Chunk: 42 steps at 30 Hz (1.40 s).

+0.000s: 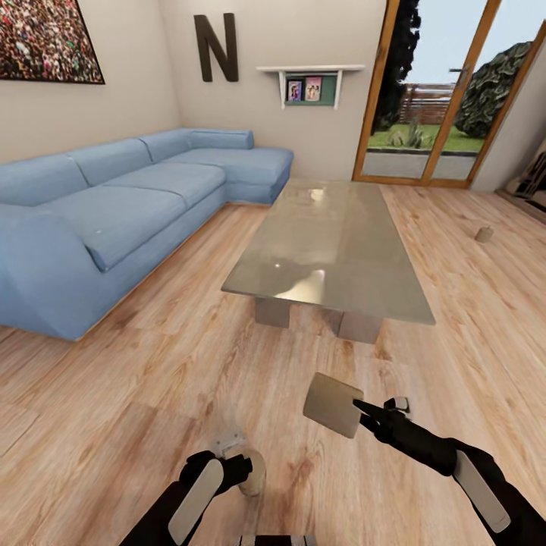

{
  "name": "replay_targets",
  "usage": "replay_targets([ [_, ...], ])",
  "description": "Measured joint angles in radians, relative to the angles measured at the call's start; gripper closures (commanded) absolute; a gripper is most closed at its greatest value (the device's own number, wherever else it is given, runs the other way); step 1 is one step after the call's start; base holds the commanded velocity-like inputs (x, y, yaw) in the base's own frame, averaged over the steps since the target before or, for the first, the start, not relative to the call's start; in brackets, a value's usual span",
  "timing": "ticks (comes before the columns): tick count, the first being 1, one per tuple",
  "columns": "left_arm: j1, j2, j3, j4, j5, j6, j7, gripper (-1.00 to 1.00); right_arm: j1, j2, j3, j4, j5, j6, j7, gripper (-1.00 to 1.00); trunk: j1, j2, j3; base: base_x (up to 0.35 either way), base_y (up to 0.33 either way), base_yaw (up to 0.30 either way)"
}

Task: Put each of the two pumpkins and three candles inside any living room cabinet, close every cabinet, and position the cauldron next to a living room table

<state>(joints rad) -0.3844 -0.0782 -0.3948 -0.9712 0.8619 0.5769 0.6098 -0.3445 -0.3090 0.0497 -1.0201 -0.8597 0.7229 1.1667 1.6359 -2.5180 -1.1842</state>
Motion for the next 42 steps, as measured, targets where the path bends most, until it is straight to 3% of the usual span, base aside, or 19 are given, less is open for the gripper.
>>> replay_targets([
  [15, 0.000, 0.000, -0.008, 0.001, 0.000, 0.000, 0.000, -1.00, 0.000, -0.001, 0.000, 0.000, 0.000, 0.000, -0.007, 1.00, 0.007, -0.004, -0.058, 0.000, 0.000, 0.000],
  [24, 0.000, -0.009, -0.077, 0.001, 0.000, -0.001, 0.000, -1.00, 0.000, 0.000, 0.000, 0.001, -0.002, 0.000, -0.007, 1.00, 0.011, -0.006, -0.093, 0.000, 0.000, 0.000],
  [32, 0.000, -0.011, -0.097, 0.001, 0.000, -0.002, 0.000, -1.00, 0.000, 0.000, 0.000, 0.003, -0.002, 0.000, -0.007, 1.00, 0.014, -0.008, -0.124, 0.000, 0.000, 0.000],
  [42, 0.000, -0.012, -0.105, 0.000, 0.000, -0.002, 0.000, -1.00, 0.000, 0.000, 0.000, 0.004, -0.003, 0.001, -0.026, 1.00, 0.014, -0.008, -0.124, 0.054, 0.000, 0.000],
])
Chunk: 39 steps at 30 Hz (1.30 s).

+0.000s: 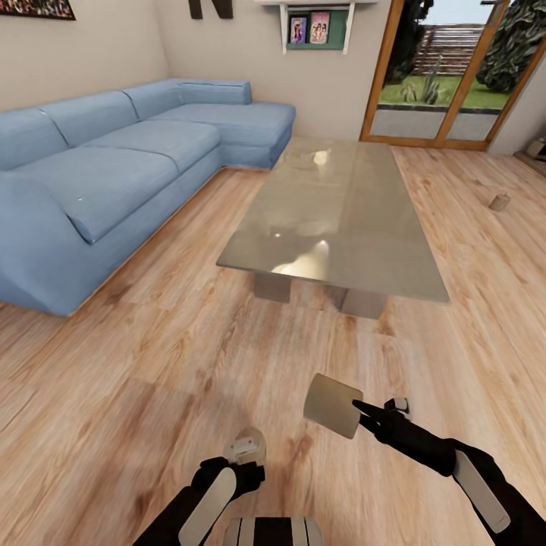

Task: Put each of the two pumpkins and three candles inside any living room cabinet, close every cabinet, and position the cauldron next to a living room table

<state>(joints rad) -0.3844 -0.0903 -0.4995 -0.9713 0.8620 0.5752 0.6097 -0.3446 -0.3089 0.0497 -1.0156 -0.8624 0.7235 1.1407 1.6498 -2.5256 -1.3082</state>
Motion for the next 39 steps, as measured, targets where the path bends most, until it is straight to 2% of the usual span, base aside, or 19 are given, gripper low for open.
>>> replay_targets([
  [11, 0.000, 0.001, 0.000, 0.000, -0.001, 0.000, 0.000, -1.00, 0.000, 0.000, 0.000, 0.000, 0.000, 0.000, -0.007, 1.00, 0.000, 0.000, 0.000, 0.141, 0.000, 0.000],
  [25, 0.000, 0.001, 0.000, 0.000, -0.001, 0.000, 0.000, -1.00, 0.000, 0.000, 0.000, 0.000, -0.001, 0.000, -0.012, 1.00, 0.000, 0.000, 0.000, 0.015, 0.000, 0.000],
  [39, 0.000, 0.001, 0.000, 0.000, -0.001, 0.000, 0.000, -1.00, 0.000, 0.001, 0.000, 0.000, -0.001, 0.000, -0.012, 1.00, 0.000, 0.000, 0.000, 0.145, 0.016, 0.000],
])
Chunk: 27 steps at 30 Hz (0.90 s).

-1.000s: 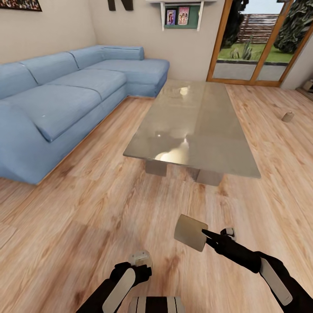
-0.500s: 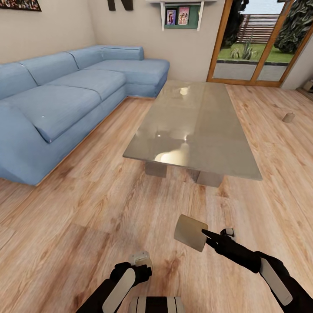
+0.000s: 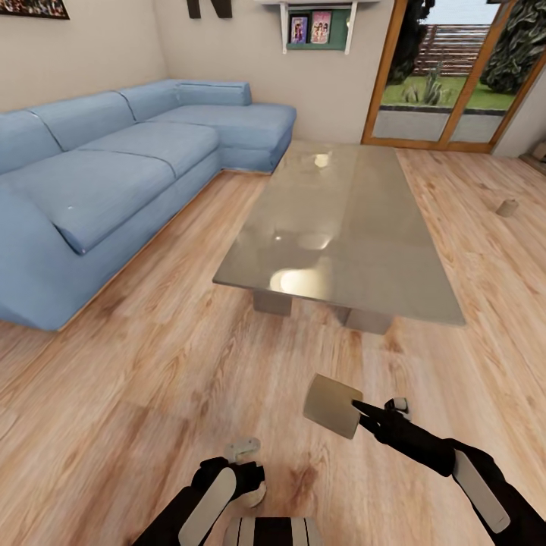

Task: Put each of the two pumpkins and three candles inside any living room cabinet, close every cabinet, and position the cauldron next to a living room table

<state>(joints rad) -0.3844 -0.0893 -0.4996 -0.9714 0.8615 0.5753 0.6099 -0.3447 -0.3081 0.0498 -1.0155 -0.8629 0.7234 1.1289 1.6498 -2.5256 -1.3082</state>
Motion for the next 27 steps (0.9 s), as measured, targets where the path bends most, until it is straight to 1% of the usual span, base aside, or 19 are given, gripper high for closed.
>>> replay_targets([
  [11, 0.000, 0.000, 0.000, 0.000, 0.000, 0.000, 0.000, -1.00, 0.000, 0.002, 0.000, 0.000, 0.000, 0.000, -0.009, 1.00, 0.000, 0.000, 0.000, 0.104, 0.009, 0.000],
  [26, 0.000, 0.004, 0.000, -0.008, -0.002, 0.000, 0.000, -1.00, 0.000, 0.001, 0.000, 0.000, 0.001, 0.000, -0.009, 1.00, 0.000, 0.000, 0.000, 0.007, 0.000, 0.000],
  [27, 0.000, 0.005, 0.001, -0.010, -0.002, 0.000, 0.000, -1.00, 0.000, 0.001, 0.001, 0.000, 0.002, -0.001, -0.009, 1.00, 0.001, 0.000, -0.004, 0.000, 0.000, 0.000],
])
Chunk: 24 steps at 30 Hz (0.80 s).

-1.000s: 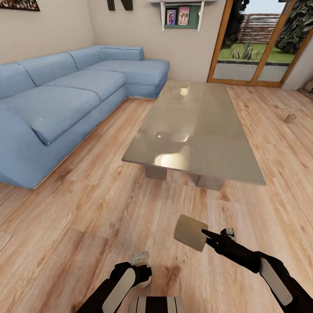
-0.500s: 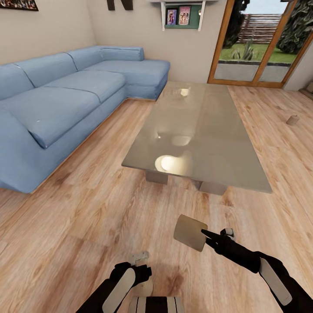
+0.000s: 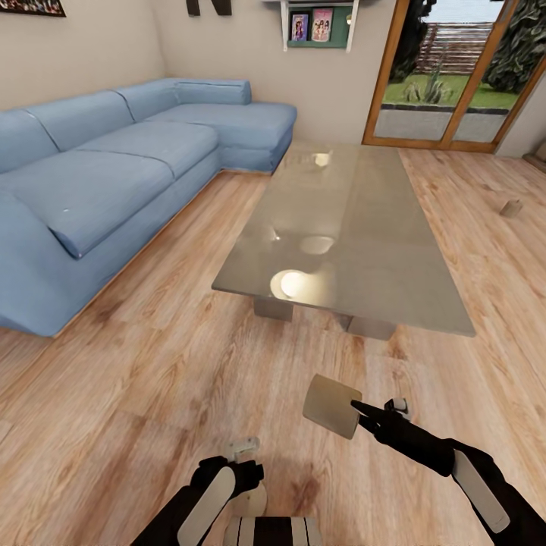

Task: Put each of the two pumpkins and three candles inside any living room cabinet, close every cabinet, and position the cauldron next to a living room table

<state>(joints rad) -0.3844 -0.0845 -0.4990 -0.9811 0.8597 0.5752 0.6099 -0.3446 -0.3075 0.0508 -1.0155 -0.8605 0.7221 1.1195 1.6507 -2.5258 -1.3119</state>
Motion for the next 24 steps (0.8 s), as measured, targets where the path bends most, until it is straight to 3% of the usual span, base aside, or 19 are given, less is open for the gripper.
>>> replay_targets([
  [4, -0.001, 0.001, 0.001, -0.002, -0.012, 0.000, 0.000, -1.00, 0.000, 0.000, 0.000, -0.001, 0.000, 0.000, 0.000, 1.00, 0.002, -0.001, -0.015, 0.000, 0.000, 0.000],
  [9, -0.009, -0.003, 0.002, -0.003, -0.110, 0.000, -0.001, -1.00, 0.000, 0.004, 0.001, -0.001, -0.001, 0.001, 0.000, 1.00, 0.002, -0.001, -0.016, 0.000, 0.000, 0.000],
  [12, -0.016, -0.003, 0.003, 0.000, -0.142, 0.001, -0.002, -1.00, 0.000, 0.002, 0.001, -0.001, -0.001, 0.001, 0.000, 1.00, 0.002, -0.001, -0.016, 0.000, 0.000, 0.000],
  [24, -0.018, -0.003, 0.002, 0.010, -0.152, 0.001, -0.005, -1.00, 0.000, -0.001, -0.003, 0.013, -0.006, 0.004, -0.040, 1.00, 0.002, -0.001, -0.012, 0.000, 0.000, -0.034],
])
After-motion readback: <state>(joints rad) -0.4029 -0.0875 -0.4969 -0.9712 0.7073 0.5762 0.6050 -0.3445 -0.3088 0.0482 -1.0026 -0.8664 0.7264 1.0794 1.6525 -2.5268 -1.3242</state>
